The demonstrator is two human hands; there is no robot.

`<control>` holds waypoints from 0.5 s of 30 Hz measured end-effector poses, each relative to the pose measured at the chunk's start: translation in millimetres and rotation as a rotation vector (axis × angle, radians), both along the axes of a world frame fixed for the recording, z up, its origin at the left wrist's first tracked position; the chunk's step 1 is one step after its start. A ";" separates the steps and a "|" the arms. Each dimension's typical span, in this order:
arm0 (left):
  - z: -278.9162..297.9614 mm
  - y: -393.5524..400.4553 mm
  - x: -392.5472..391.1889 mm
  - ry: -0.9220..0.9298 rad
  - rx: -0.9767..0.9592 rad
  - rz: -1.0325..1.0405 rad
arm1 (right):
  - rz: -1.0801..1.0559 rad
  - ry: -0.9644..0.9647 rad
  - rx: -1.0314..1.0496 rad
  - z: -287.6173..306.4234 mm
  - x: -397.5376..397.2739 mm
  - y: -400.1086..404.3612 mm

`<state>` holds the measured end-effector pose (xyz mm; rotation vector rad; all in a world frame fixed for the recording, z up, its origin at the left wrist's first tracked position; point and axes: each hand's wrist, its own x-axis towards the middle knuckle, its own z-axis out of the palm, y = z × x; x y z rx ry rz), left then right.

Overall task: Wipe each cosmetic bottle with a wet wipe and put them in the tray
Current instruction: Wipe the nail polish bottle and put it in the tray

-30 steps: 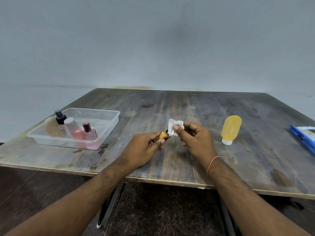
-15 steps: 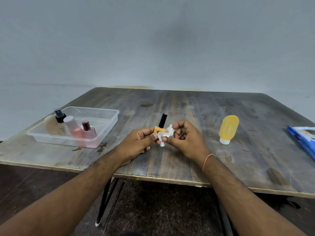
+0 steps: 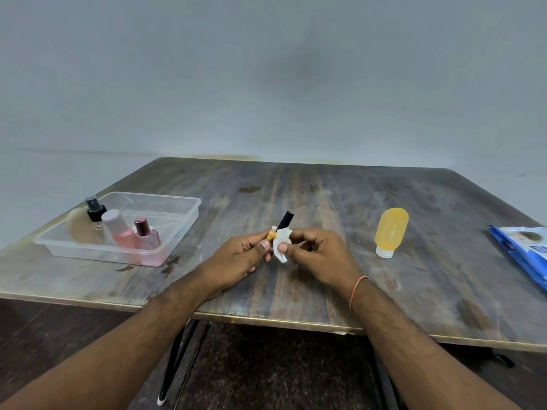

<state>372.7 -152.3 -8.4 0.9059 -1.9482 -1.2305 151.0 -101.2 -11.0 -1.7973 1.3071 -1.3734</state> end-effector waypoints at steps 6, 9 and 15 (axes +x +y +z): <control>-2.5 -0.5 -4.2 -0.074 -0.021 0.011 | -0.004 0.078 -0.007 -1.7 1.8 0.2; -5.3 -3.3 -5.0 -0.119 -0.062 0.004 | -0.043 0.202 -0.080 -2.4 3.1 -0.2; -1.0 1.5 -5.0 -0.059 -0.039 0.003 | -0.145 0.436 -0.046 -2.2 6.4 -1.7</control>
